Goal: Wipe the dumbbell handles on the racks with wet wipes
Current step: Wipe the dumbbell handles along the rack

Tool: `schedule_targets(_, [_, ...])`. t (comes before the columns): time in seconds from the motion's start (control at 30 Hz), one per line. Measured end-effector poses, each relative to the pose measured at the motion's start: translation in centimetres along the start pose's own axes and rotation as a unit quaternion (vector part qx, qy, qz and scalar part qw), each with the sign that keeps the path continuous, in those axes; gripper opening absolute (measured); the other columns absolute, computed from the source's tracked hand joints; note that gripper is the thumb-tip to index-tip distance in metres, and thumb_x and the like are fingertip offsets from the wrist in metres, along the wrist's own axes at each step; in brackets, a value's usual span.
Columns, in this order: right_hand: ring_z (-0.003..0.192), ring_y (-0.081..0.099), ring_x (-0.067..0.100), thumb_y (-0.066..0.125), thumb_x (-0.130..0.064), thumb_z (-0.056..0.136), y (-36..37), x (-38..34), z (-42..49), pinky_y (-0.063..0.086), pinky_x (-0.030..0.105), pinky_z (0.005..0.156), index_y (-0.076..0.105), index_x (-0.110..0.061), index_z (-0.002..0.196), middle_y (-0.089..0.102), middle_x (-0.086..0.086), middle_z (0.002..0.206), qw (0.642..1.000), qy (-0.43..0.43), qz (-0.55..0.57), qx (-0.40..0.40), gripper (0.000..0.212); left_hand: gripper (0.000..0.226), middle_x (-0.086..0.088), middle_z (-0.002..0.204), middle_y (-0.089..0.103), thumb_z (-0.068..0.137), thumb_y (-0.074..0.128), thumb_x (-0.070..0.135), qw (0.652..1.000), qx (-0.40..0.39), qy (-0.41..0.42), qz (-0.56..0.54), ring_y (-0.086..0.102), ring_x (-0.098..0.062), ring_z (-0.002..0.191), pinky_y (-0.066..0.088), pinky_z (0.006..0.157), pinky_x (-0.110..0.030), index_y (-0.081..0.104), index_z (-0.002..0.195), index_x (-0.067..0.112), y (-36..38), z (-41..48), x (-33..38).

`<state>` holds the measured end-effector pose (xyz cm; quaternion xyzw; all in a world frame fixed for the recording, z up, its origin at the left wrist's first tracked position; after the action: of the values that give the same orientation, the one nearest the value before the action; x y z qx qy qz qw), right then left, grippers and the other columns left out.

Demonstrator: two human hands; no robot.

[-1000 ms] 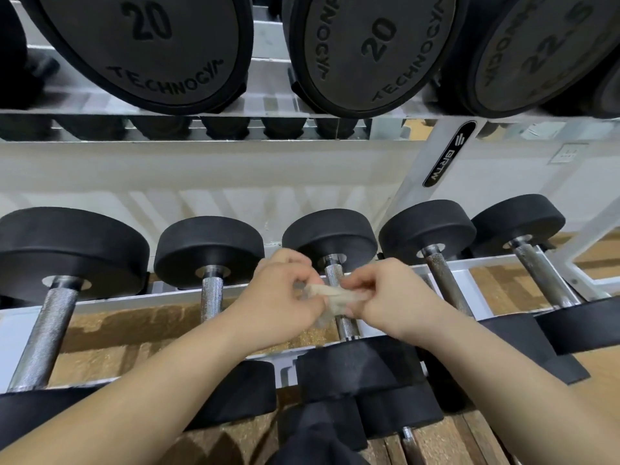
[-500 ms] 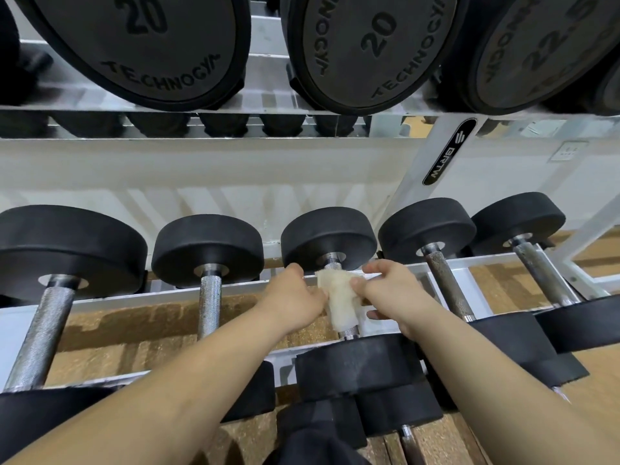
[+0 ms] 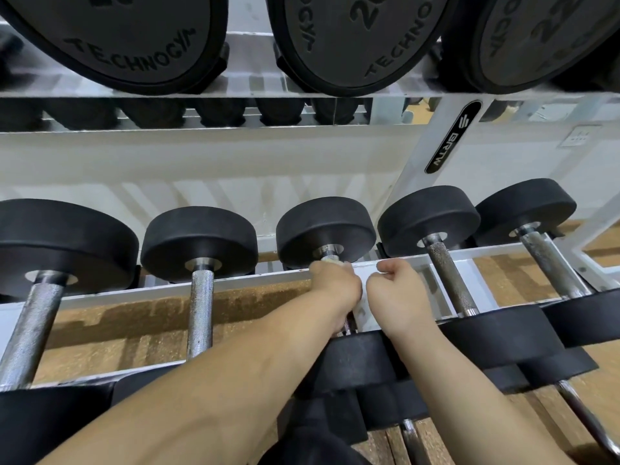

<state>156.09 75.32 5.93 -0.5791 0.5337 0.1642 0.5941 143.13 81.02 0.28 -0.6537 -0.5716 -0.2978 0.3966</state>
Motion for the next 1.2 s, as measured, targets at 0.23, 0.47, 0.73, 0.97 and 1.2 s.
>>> schedule_targets(0.23, [0.077, 0.048, 0.020, 0.048, -0.018, 0.077, 0.7, 0.0, 0.4, 0.038, 0.032, 0.065, 0.051, -0.022, 0.086, 0.053, -0.006, 0.077, 0.999, -0.009, -0.019, -0.025, 0.011, 0.062, -0.011, 0.125, 0.064, 0.099, 0.043, 0.060, 1.000, -0.015, 0.017, -0.012, 0.061, -0.029, 0.112, 0.048, 0.103, -0.040, 0.047, 0.137, 0.011, -0.5, 1.0, -0.8])
schedule_targets(0.47, [0.075, 0.052, 0.021, 0.039, -0.036, 0.058, 1.6, -0.9, 0.2, 0.041, 0.033, 0.069, 0.053, -0.019, 0.082, 0.058, -0.002, 0.079, 0.996, -0.003, -0.073, -0.060, 0.033, 0.028, -0.012, 0.092, 0.076, 0.109, 0.040, 0.039, 0.986, -0.159, -0.055, 0.021, 0.074, -0.033, 0.095, 0.060, 0.084, -0.040, 0.060, 0.106, 0.021, -0.6, -1.9, -4.0])
schedule_targets(0.73, [0.072, 0.047, 0.021, 0.042, -0.027, 0.070, 1.5, -0.6, 0.4, 0.039, 0.032, 0.070, 0.050, -0.018, 0.075, 0.054, -0.002, 0.075, 0.996, -0.001, -0.071, -0.053, 0.013, 0.032, -0.014, 0.108, 0.072, 0.108, 0.046, 0.035, 0.979, -0.048, -0.055, -0.192, 0.071, -0.031, 0.094, 0.061, 0.083, -0.043, 0.060, 0.122, 0.010, -1.2, 1.0, -1.2])
schedule_targets(0.97, [0.086, 0.053, 0.024, 0.039, -0.032, 0.070, 1.7, -0.7, 0.7, 0.037, 0.031, 0.073, 0.052, -0.017, 0.082, 0.058, -0.002, 0.084, 0.997, 0.002, -0.057, -0.053, 0.023, 0.020, -0.024, 0.104, 0.069, 0.106, 0.045, 0.008, 0.967, -0.225, -0.094, -0.076, 0.067, -0.035, 0.091, 0.055, 0.089, -0.053, 0.063, 0.113, 0.003, 0.9, -2.2, -2.8])
schedule_targets(1.2, [0.098, 0.056, 0.027, 0.047, -0.015, 0.091, 1.3, -0.2, 1.1, 0.039, 0.034, 0.079, 0.060, -0.011, 0.102, 0.064, 0.004, 0.100, 0.996, 0.003, -0.082, -0.046, 0.018, 0.009, -0.017, 0.075, 0.058, 0.097, 0.059, -0.004, 0.967, -0.151, -0.079, -0.189, 0.059, -0.027, 0.062, 0.057, 0.058, -0.036, 0.058, 0.092, 0.003, 0.1, 0.1, -0.5])
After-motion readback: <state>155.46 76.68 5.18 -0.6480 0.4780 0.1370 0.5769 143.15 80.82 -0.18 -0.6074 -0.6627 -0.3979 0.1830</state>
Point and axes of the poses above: each hand's wrist, its own z-axis towards the middle knuckle, its own y-axis out of the palm, x = y × z, the point moved 10 cm from there along z, towards the middle knuckle
